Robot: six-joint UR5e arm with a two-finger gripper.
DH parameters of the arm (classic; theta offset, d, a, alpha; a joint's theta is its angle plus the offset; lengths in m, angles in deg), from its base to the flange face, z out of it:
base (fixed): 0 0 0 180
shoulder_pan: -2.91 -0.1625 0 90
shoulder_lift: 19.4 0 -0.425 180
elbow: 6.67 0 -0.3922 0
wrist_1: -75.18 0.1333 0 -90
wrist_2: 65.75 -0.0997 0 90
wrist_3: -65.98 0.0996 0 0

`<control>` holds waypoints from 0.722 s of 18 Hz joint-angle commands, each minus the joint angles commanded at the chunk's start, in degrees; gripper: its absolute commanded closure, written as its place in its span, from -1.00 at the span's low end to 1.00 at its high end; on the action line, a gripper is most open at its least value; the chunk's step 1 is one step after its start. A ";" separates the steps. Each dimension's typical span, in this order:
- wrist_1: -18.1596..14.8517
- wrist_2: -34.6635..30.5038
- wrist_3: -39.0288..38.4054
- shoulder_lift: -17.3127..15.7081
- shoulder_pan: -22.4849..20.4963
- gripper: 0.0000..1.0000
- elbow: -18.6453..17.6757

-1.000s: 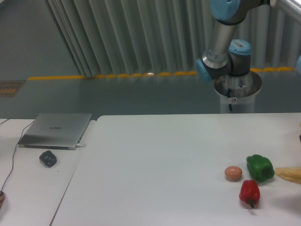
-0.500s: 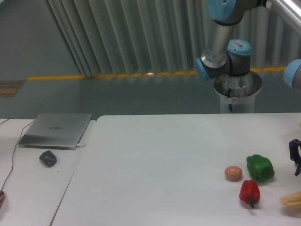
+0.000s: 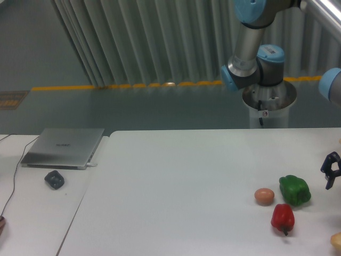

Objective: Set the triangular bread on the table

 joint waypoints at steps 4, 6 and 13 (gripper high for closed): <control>1.41 -3.32 4.55 -0.26 -0.17 -1.00 -0.08; 0.88 -6.67 11.74 -1.31 -0.61 -1.00 -0.52; -0.44 -7.03 19.41 -2.46 -2.98 -1.00 -2.01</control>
